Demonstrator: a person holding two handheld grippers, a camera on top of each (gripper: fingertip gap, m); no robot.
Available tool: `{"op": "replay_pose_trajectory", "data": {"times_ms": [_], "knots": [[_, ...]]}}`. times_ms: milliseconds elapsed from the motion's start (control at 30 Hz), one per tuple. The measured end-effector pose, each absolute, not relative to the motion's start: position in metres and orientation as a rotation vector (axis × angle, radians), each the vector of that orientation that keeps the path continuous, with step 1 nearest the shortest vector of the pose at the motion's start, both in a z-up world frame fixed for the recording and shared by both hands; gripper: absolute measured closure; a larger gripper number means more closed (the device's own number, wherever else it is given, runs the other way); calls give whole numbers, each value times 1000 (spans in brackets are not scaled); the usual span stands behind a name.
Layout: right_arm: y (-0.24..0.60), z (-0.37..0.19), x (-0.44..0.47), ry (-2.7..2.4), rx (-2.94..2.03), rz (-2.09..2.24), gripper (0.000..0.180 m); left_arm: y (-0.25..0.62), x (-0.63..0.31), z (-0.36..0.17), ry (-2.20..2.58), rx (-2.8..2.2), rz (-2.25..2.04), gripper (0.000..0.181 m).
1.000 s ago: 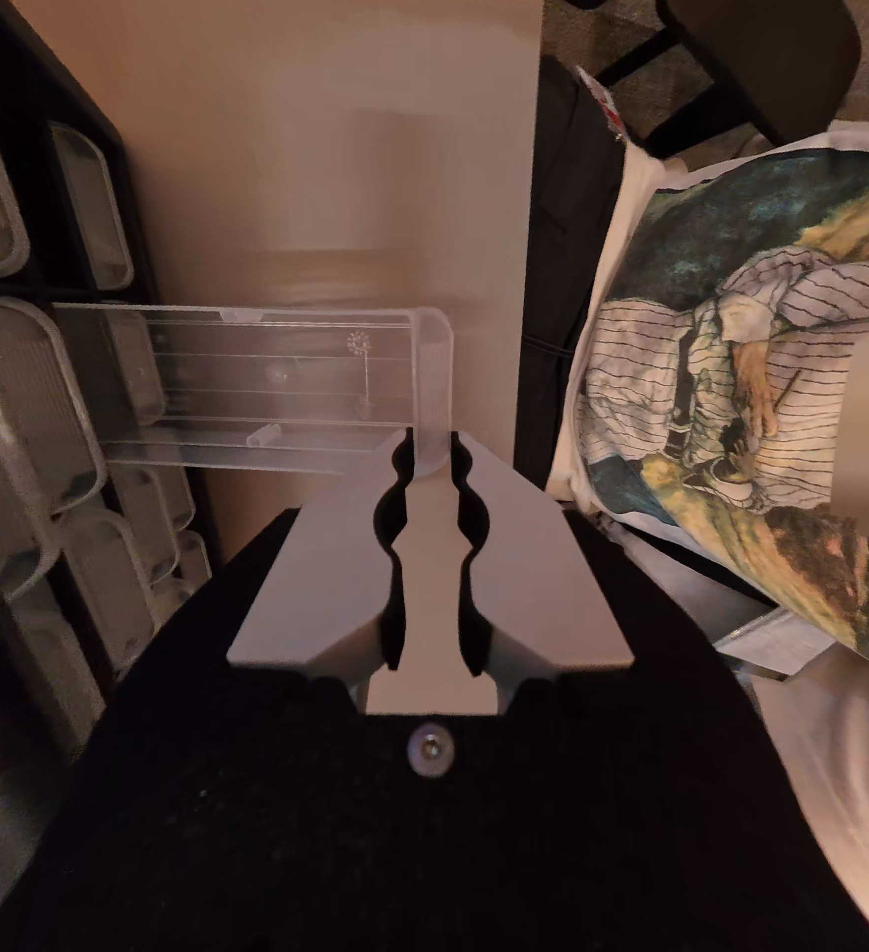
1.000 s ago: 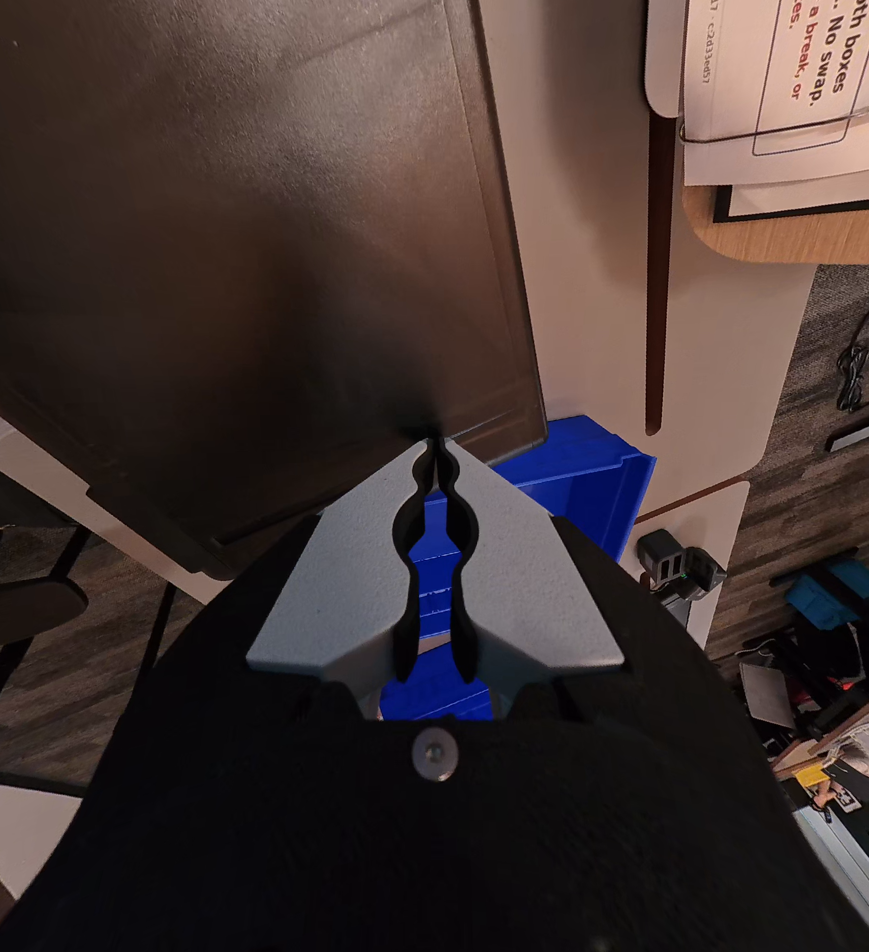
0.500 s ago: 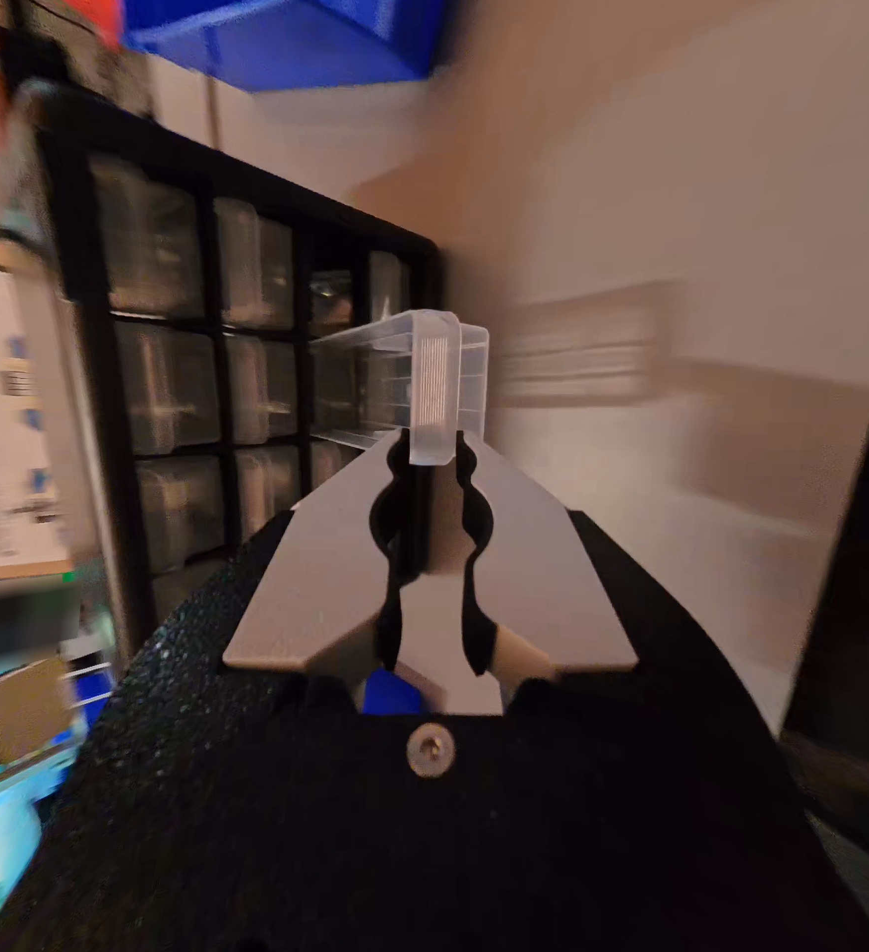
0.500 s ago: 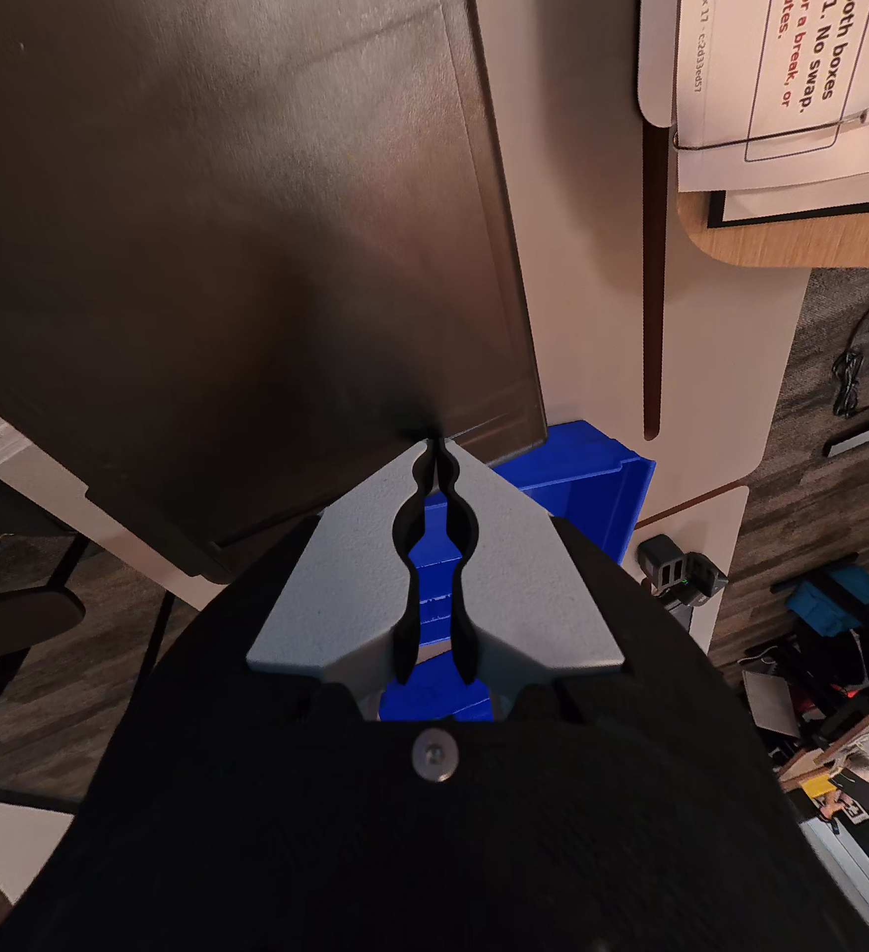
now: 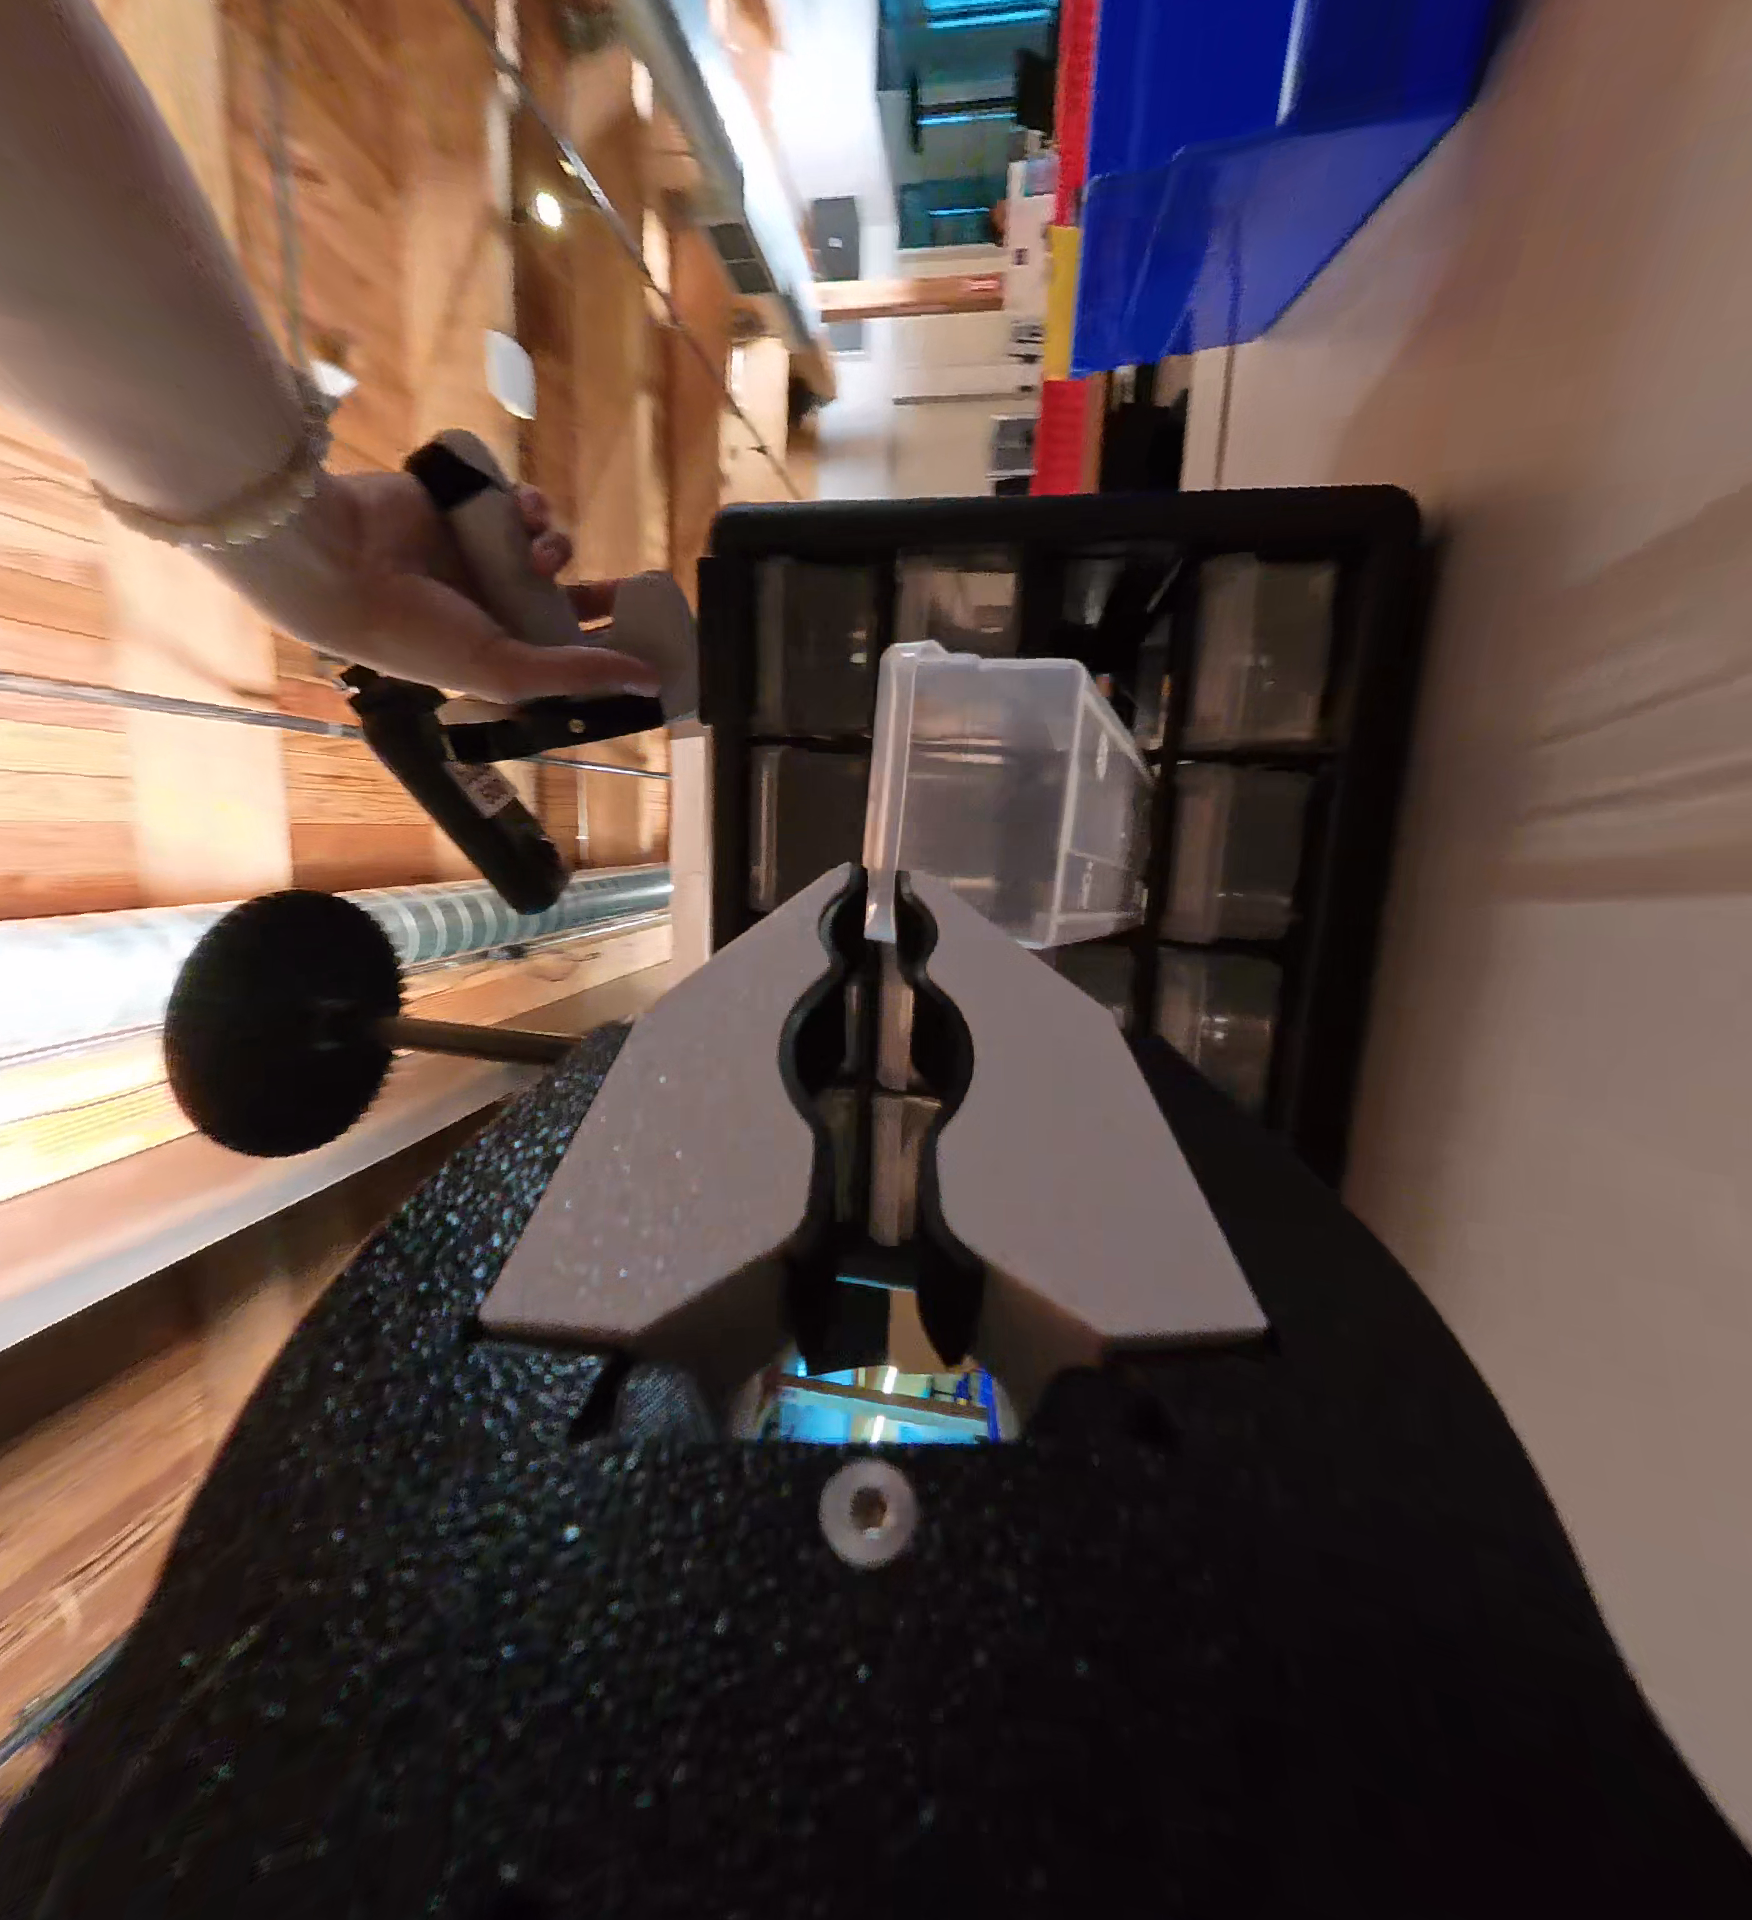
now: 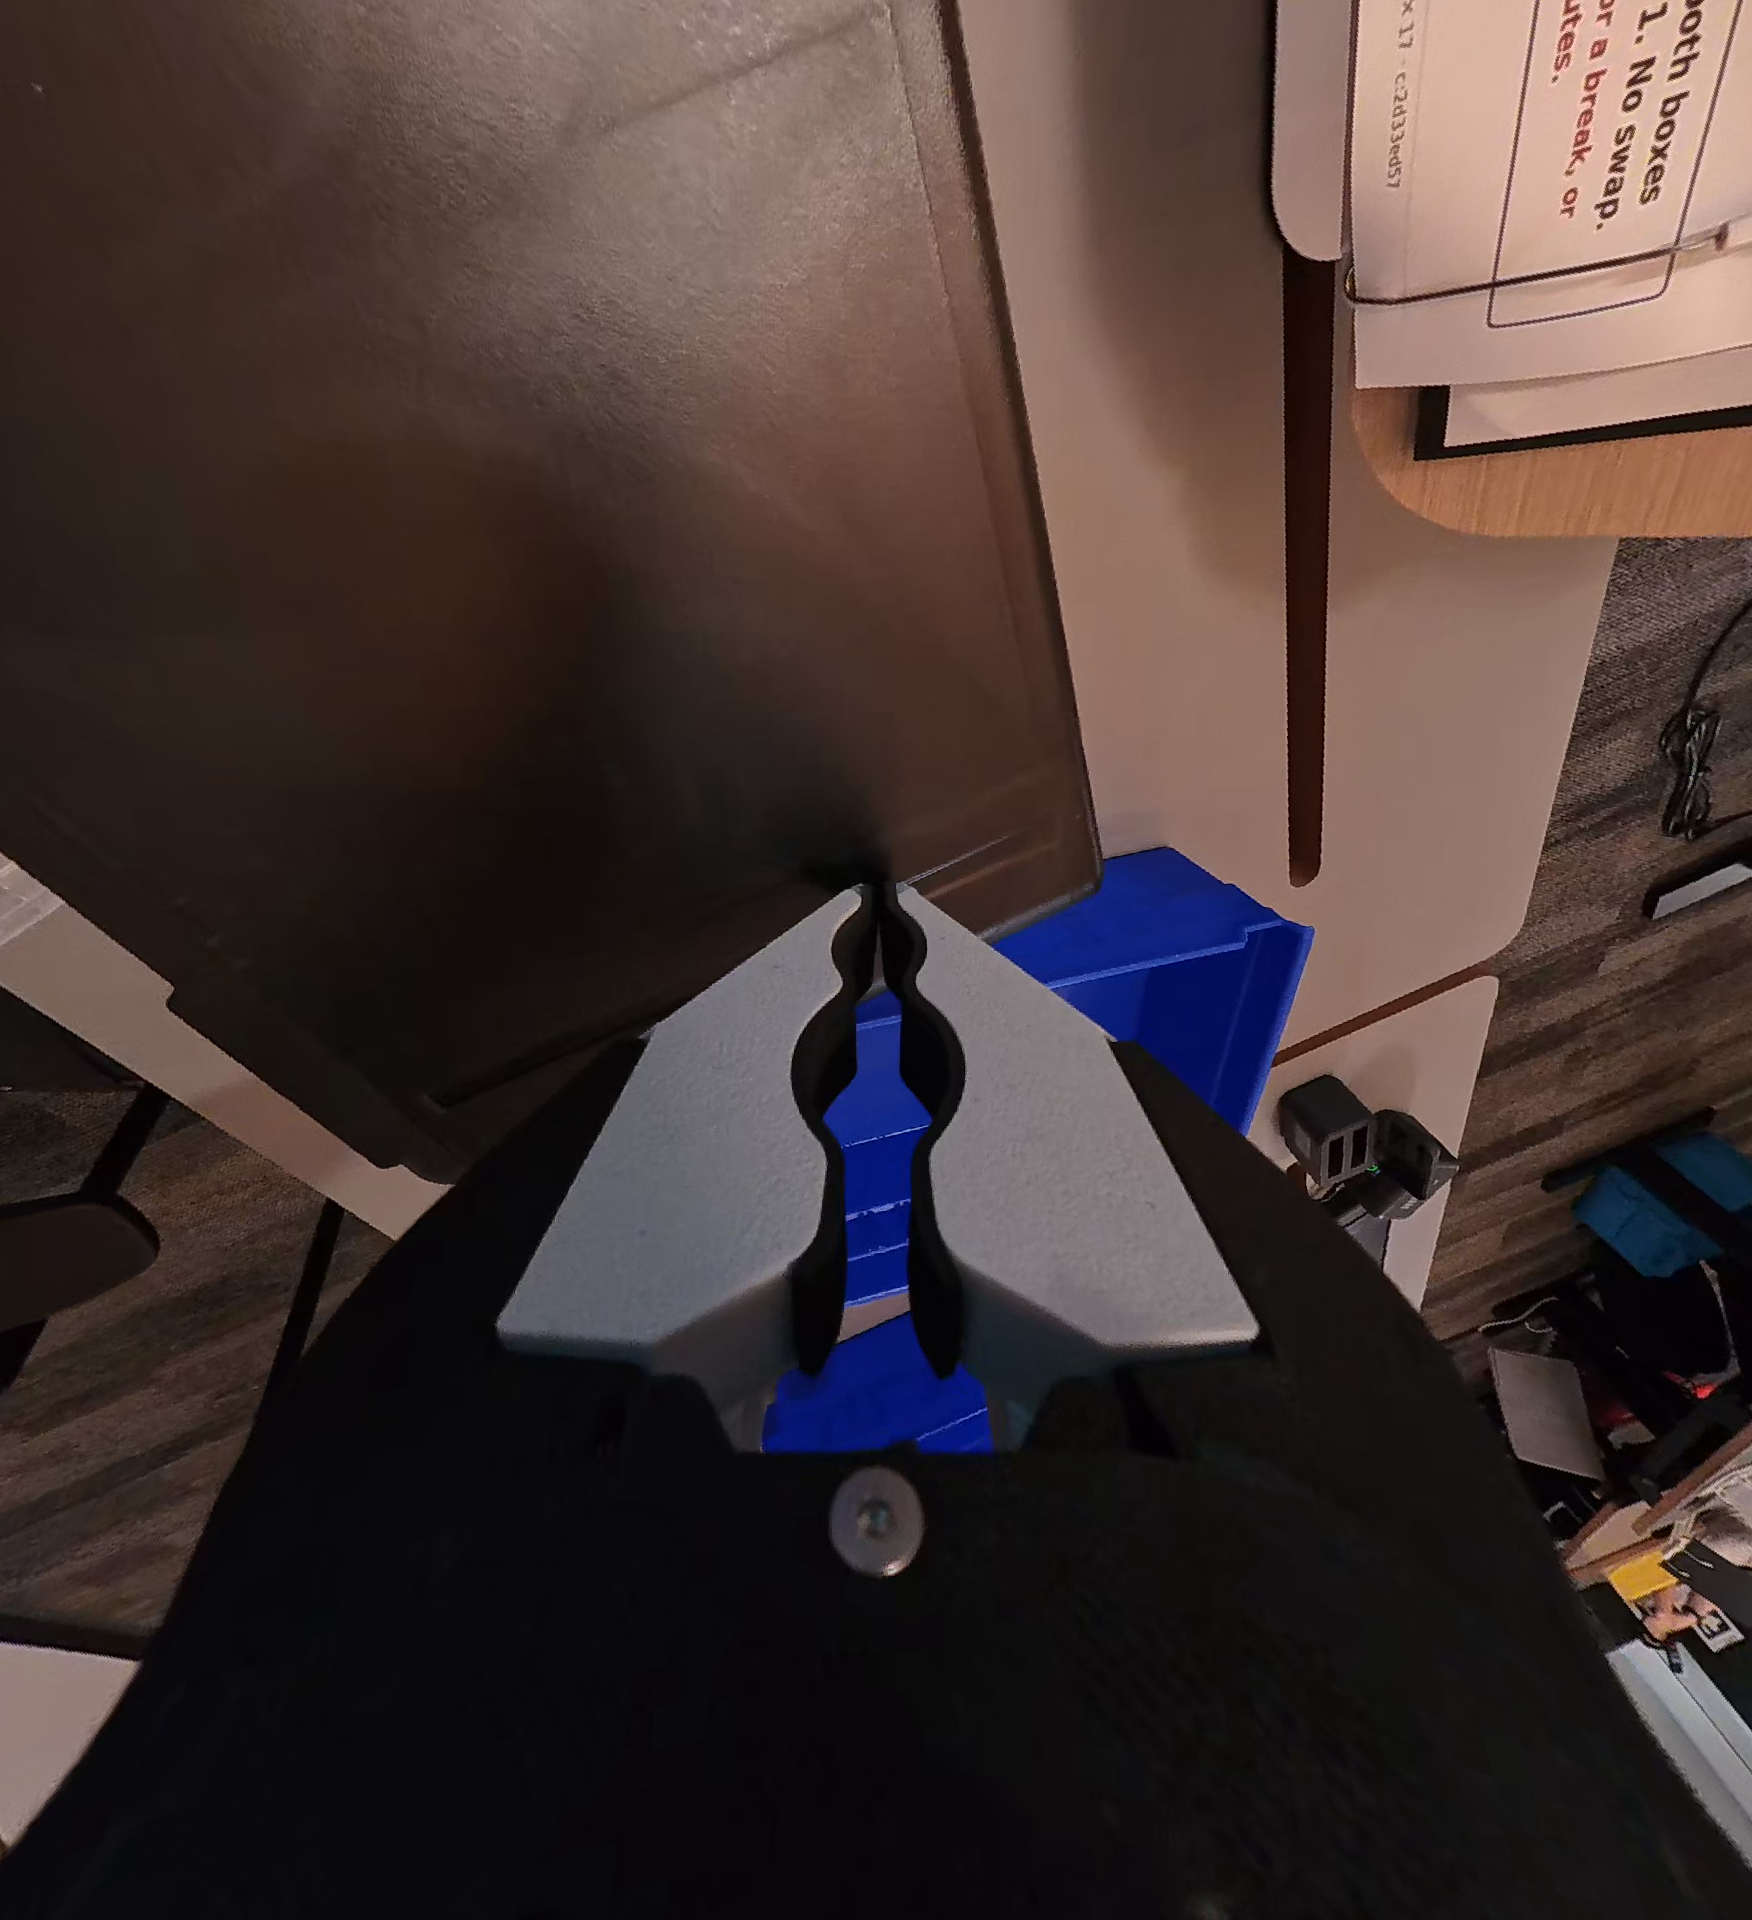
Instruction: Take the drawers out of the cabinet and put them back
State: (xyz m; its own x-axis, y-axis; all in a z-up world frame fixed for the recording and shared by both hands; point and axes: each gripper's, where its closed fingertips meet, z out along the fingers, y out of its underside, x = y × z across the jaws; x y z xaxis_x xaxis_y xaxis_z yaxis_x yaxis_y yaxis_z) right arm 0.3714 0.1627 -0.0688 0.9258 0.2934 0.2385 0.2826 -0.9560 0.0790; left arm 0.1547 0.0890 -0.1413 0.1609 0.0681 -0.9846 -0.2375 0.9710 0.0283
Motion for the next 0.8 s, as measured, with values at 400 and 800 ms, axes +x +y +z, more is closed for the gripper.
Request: {"op": "replay_pose_trajectory", "data": {"times_ms": [400, 800], "knots": [[163, -69, 371, 457, 3050, 391, 180, 96, 154, -156, 1166, -107, 253, 179], [163, -69, 371, 454, 3070, 363, 180, 134, 188, -175, 1262, -200, 363, 178]]}}
